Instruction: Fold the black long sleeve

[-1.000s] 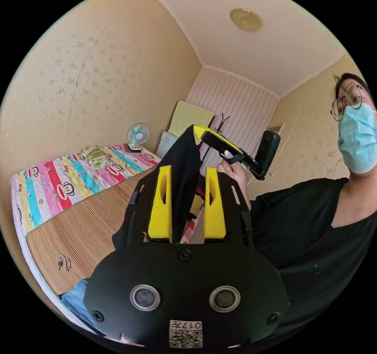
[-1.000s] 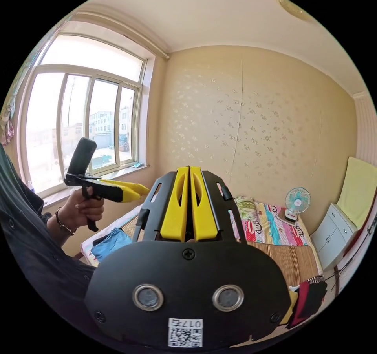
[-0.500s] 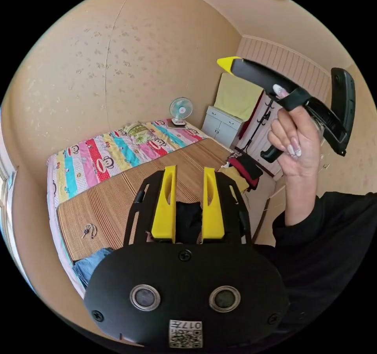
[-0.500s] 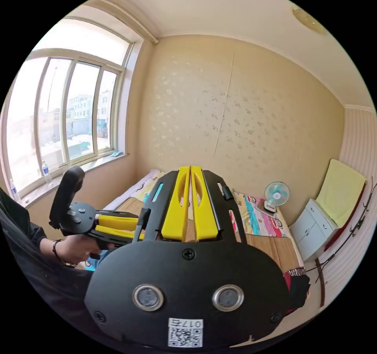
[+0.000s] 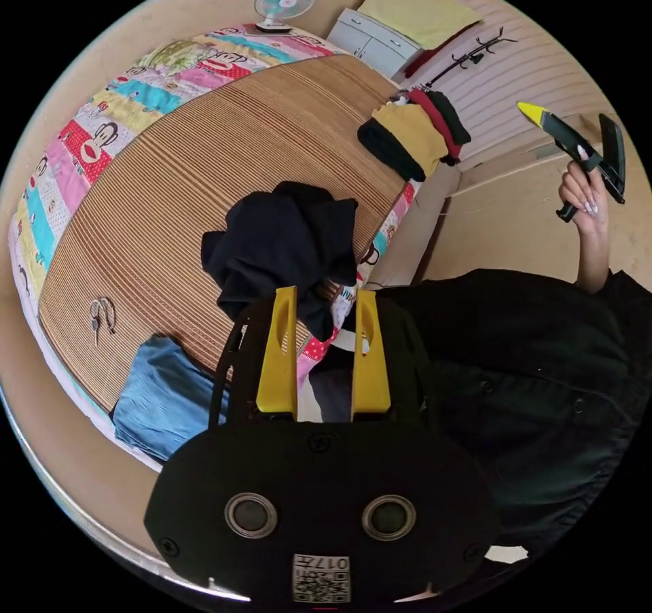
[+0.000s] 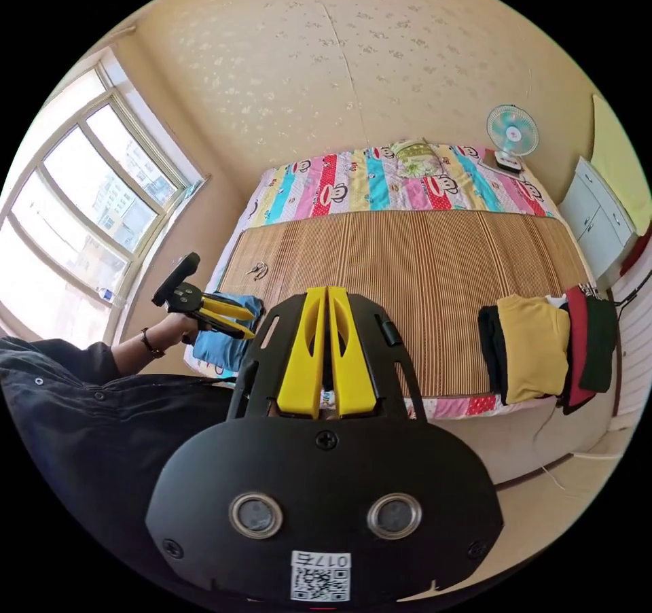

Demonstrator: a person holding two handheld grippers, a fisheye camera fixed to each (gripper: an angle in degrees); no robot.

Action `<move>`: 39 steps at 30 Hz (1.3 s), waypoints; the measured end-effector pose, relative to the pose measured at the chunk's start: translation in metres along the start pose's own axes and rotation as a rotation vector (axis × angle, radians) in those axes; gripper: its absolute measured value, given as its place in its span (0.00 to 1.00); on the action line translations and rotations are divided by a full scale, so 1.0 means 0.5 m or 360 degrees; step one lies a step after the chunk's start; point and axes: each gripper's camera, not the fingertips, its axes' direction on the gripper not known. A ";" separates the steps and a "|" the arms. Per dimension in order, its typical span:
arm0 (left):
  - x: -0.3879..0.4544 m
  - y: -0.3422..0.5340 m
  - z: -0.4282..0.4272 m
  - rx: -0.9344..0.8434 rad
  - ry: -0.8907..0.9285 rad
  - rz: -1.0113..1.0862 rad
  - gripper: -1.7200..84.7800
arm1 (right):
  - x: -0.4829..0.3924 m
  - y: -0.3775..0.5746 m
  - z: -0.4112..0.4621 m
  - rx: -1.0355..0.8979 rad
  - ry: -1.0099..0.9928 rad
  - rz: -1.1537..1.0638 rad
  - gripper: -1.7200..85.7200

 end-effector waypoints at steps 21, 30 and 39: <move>-0.099 -0.135 0.374 -0.0380 -0.0124 -0.0228 0.07 | 0.170 0.139 -0.122 -0.0167 -0.0330 0.0587 0.02; -0.116 0.003 0.057 0.0420 0.0524 -0.0498 0.03 | 0.125 0.200 -0.156 -0.0106 -0.0512 0.0182 0.03; 0.010 0.036 -0.276 0.0724 0.1017 0.0141 0.02 | -0.031 0.227 -0.207 0.0087 -0.0618 -0.0547 0.16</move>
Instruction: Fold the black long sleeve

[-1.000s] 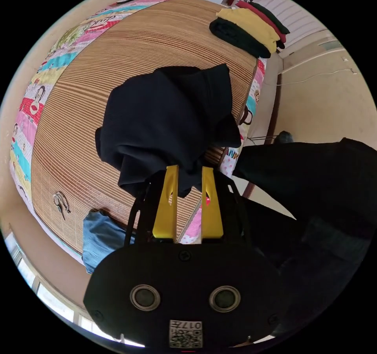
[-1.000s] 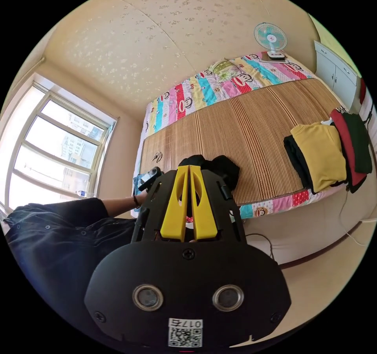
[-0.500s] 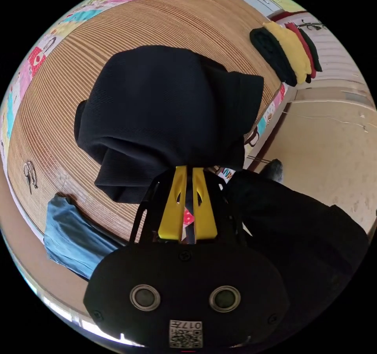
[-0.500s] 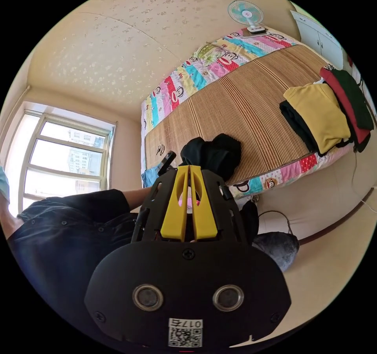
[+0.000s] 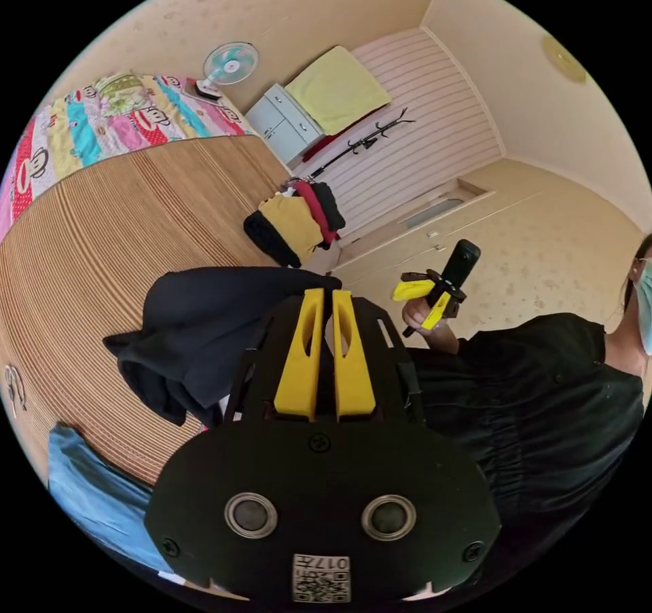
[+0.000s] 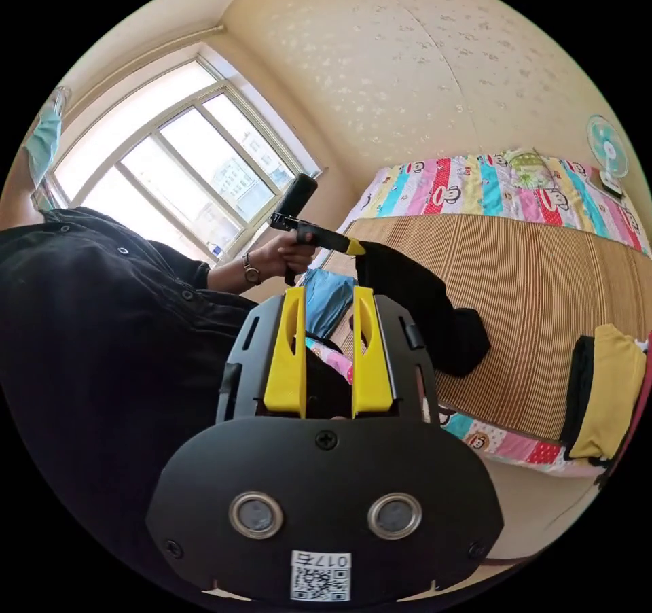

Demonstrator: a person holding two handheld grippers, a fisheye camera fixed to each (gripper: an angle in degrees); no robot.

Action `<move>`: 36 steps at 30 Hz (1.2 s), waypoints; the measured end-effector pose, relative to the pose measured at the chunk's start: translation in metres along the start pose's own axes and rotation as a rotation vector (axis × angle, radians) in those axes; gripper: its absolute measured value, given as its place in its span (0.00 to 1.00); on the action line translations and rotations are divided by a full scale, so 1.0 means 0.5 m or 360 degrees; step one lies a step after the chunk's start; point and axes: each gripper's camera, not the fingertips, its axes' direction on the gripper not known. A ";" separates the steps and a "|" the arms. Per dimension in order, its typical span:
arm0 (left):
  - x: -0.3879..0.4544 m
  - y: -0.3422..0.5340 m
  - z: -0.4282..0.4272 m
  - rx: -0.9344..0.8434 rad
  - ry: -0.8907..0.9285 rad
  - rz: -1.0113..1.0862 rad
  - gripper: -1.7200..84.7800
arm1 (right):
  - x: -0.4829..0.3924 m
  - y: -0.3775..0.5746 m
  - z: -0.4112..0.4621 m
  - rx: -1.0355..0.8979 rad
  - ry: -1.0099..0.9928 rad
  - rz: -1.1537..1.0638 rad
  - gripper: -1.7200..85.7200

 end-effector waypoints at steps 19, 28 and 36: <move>0.434 0.104 -0.159 0.0588 -0.0323 0.0371 0.10 | -0.193 -0.089 -0.088 0.0183 0.0181 -0.0431 0.08; 0.563 0.105 -0.094 0.0499 -0.0829 0.0339 0.16 | -0.145 -0.124 -0.115 0.0214 -0.0449 -0.0412 0.07; 0.566 0.071 -0.035 0.0393 -0.0769 0.0307 0.08 | -0.216 -0.141 -0.068 0.0071 -0.0325 -0.0510 0.09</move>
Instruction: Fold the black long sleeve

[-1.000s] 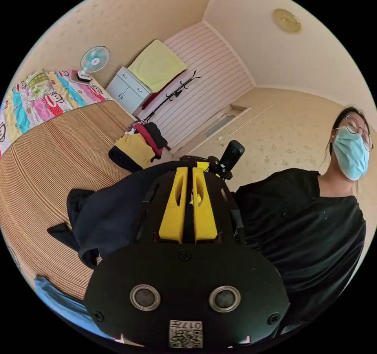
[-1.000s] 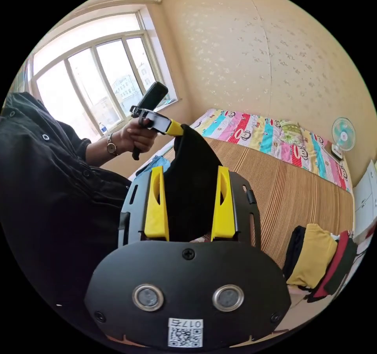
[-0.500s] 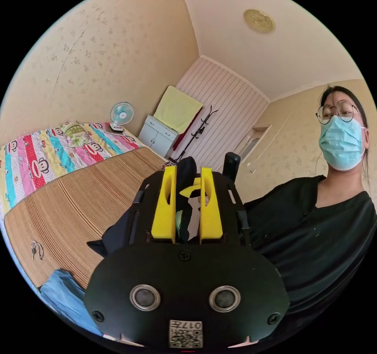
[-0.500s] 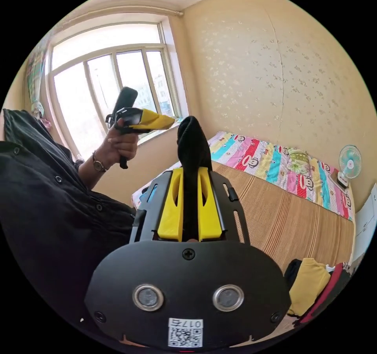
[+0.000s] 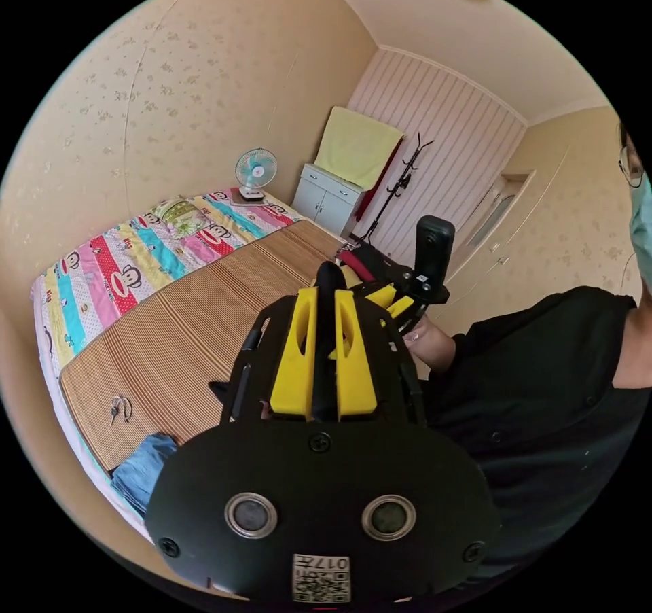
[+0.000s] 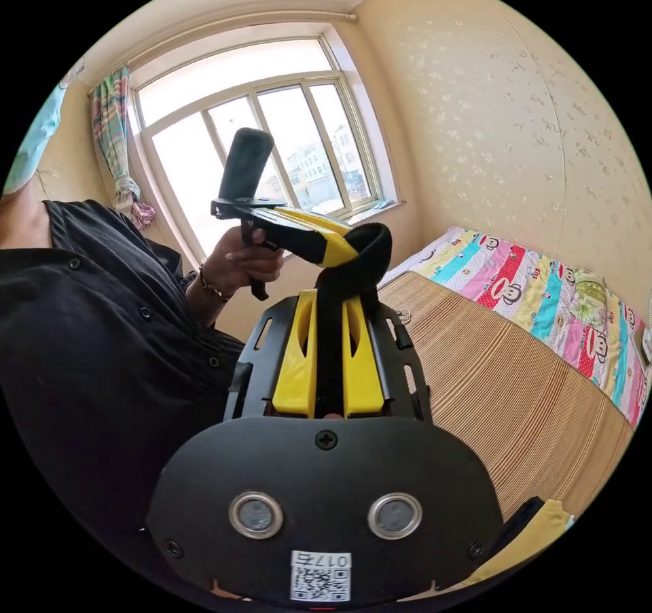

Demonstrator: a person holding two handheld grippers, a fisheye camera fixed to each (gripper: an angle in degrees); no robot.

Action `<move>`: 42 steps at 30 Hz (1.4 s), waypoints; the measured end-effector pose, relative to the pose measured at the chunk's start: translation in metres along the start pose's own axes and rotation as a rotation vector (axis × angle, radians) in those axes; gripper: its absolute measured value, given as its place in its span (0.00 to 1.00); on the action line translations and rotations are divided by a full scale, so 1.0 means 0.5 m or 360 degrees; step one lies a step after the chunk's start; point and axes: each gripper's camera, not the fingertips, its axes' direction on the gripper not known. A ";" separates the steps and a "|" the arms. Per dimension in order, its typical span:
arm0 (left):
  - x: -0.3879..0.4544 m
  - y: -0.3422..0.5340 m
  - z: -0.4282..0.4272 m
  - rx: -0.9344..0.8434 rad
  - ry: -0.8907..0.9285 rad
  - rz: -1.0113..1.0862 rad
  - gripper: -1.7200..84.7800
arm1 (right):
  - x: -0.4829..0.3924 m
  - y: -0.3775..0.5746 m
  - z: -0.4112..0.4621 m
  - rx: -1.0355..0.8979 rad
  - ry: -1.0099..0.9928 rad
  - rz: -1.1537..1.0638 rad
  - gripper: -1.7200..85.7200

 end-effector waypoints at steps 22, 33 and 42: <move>0.021 -0.153 -0.241 0.0792 0.0719 0.0153 0.07 | -0.066 0.193 0.057 -0.0237 0.0480 0.0045 0.17; -0.057 -0.088 -0.353 0.0904 0.0560 -0.0065 0.07 | 0.062 0.075 -0.117 0.0431 0.1139 0.0676 0.07; -0.108 -0.022 -0.403 0.0754 0.0283 -0.0033 0.07 | 0.007 -0.077 -0.298 0.0880 0.1641 0.0507 0.07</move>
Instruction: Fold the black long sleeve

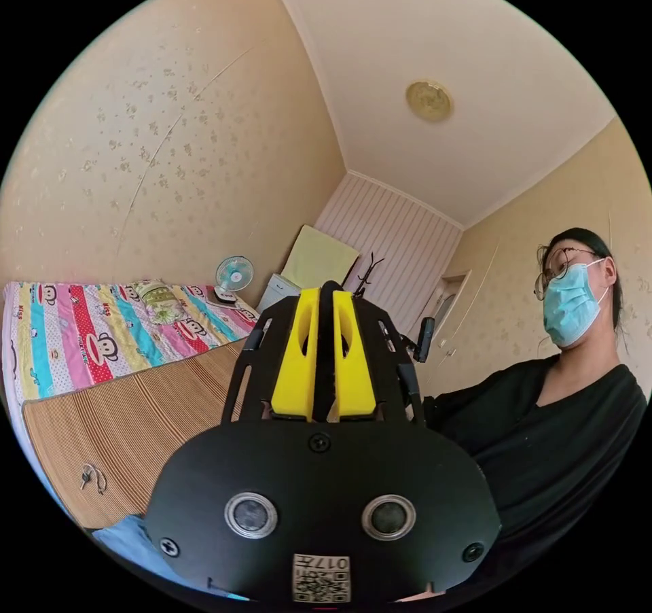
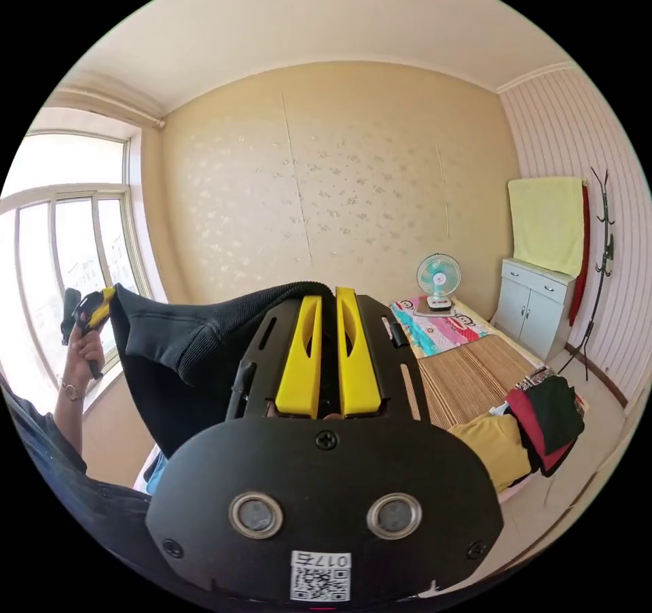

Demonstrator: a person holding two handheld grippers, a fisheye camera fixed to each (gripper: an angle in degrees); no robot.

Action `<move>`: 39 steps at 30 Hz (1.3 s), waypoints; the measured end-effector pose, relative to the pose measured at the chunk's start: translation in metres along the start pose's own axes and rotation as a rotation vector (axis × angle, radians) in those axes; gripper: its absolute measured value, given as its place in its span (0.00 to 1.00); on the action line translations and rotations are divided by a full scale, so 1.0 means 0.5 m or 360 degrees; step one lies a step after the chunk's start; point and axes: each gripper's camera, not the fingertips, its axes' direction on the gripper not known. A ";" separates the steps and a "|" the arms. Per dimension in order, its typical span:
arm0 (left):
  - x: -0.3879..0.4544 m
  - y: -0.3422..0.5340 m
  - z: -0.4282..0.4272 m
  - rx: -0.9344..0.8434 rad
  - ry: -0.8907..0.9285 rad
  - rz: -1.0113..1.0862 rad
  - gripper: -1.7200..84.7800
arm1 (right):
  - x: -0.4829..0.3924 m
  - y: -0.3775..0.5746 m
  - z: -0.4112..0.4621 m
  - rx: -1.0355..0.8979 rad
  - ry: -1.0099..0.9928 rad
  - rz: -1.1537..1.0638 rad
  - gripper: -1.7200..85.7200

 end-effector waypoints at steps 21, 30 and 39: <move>-0.075 -0.037 -0.128 0.0246 0.0546 0.0115 0.06 | 0.166 -0.052 -0.087 -0.0242 -0.0385 -0.0259 0.07; -0.564 -0.227 -0.056 0.0130 -0.0320 -0.0555 0.06 | 0.199 -0.100 0.513 -0.0946 -0.0370 -0.0457 0.07; -1.076 0.050 0.108 -0.0392 -0.0952 -0.1222 0.09 | 0.277 0.493 1.088 -0.1747 -0.0127 -0.0448 0.04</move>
